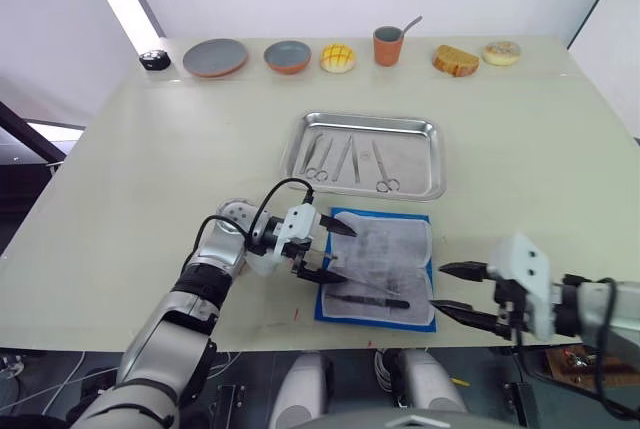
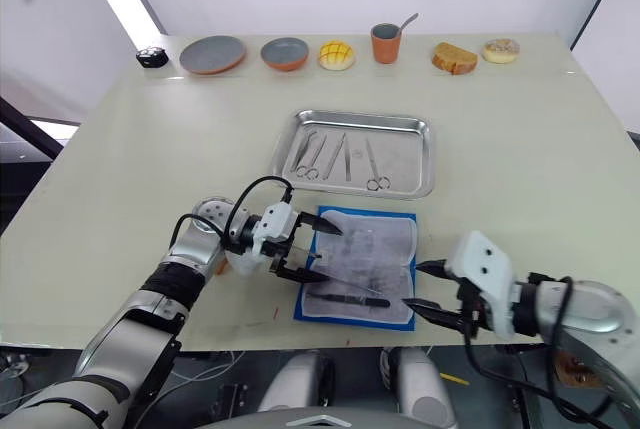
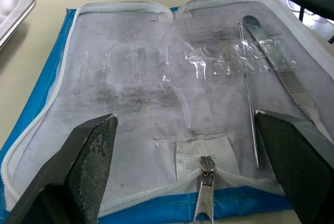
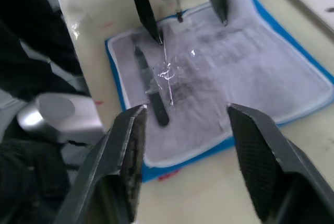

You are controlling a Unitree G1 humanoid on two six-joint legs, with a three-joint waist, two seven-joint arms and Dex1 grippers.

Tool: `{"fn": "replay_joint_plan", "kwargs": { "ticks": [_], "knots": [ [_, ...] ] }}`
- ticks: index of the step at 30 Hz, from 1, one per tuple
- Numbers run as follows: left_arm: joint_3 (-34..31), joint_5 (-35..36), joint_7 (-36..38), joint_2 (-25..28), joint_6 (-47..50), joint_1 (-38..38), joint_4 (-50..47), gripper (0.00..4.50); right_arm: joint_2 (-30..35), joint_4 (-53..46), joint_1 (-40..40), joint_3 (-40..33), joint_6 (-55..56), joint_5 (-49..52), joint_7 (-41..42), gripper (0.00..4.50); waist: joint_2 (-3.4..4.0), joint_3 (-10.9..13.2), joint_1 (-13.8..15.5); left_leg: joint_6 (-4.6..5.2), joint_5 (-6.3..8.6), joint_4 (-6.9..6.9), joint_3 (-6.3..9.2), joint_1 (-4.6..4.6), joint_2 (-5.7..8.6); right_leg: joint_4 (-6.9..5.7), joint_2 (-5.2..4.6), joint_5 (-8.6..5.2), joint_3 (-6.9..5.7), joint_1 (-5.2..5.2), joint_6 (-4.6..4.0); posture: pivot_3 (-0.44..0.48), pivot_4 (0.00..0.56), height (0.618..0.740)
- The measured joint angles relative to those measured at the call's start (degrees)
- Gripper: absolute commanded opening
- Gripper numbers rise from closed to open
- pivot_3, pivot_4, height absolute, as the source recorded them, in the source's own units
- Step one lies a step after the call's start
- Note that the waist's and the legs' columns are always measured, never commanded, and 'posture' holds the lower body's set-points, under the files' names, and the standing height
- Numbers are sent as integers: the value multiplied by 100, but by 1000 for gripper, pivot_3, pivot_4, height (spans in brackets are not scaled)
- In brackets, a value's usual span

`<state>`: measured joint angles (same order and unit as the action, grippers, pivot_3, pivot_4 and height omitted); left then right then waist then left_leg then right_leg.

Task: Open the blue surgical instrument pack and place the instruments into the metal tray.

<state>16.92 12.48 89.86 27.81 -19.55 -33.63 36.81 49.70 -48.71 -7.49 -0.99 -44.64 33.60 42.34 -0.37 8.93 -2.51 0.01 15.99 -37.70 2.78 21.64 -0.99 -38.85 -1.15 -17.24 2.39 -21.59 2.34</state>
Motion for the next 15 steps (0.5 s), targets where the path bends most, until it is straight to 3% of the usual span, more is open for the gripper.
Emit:
{"fn": "replay_joint_plan", "kwargs": {
  "ticks": [5, 8, 15],
  "knots": [
    [-4, 4, 6, 7, -34, -1, 38, 4500, -213, 432, 626, 1141, 130, -709, -145, 2750, 0, 0, -2, 0, 0, -1, -1, -3, -10, -1, 10, 6, 1, -1, -12, 0, 150, 740],
    [-5, 6, 7, 7, -38, 3, 25, 4500, -460, 601, 946, 1527, 129, -913, -186, 1518, 2, -1, 0, 0, 0, -1, 0, -3, -13, -1, 13, 8, 0, -2, -14, 0, 150, 740],
    [-4, 5, 7, 8, -38, 32, -2, 4500, -547, 702, 1083, 1904, 129, -1198, -165, 1518, 2, -1, -3, 0, 0, -1, -1, -3, -14, -1, 13, 8, 0, -2, -15, 0, 150, 740]
  ]
}}
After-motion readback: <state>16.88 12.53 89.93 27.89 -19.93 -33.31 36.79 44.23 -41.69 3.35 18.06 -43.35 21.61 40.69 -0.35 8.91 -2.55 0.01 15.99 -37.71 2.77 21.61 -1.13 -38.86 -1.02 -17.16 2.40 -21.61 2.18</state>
